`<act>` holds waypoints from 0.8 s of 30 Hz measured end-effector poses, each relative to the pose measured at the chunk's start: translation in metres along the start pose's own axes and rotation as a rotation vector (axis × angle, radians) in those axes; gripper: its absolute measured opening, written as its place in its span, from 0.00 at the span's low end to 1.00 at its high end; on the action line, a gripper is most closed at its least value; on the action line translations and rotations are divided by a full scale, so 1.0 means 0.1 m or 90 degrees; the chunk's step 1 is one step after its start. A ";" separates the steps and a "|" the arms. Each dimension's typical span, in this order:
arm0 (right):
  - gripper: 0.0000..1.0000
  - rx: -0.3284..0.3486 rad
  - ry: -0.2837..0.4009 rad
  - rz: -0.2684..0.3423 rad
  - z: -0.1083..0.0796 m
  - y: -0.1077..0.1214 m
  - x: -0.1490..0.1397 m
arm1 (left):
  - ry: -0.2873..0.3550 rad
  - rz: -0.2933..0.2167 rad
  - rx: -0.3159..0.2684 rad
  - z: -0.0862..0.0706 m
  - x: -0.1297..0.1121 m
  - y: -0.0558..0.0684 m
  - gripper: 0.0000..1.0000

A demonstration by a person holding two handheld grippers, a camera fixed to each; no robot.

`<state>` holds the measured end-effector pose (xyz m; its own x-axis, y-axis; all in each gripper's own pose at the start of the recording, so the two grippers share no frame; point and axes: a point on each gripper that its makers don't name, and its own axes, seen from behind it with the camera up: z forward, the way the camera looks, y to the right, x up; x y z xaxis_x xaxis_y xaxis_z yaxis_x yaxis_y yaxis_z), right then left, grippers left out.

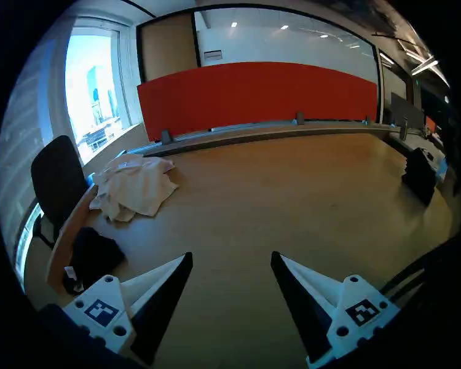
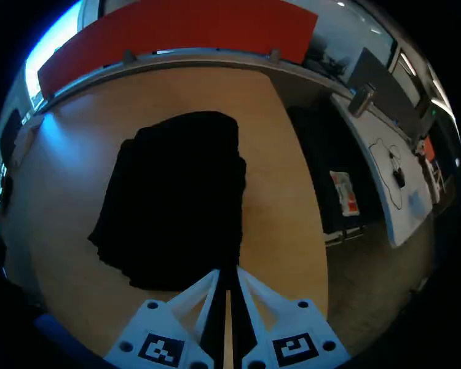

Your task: Fold towel

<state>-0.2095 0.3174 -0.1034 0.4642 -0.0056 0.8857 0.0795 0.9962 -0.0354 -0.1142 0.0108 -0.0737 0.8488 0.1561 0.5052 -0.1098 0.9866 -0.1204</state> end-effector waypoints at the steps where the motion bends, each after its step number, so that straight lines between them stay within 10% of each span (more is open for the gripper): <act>1: 0.05 -0.001 -0.001 0.001 0.01 0.00 -0.01 | 0.000 0.000 0.000 0.00 0.00 0.00 0.95; 24: 0.11 -0.028 0.024 -0.010 -0.10 0.06 -0.03 | 0.002 -0.002 -0.003 0.02 0.03 0.02 0.94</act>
<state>-0.2012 0.3227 -0.1108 0.4951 -0.0252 0.8685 0.1253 0.9912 -0.0427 -0.1130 0.0130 -0.0707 0.8509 0.1533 0.5025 -0.1051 0.9868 -0.1230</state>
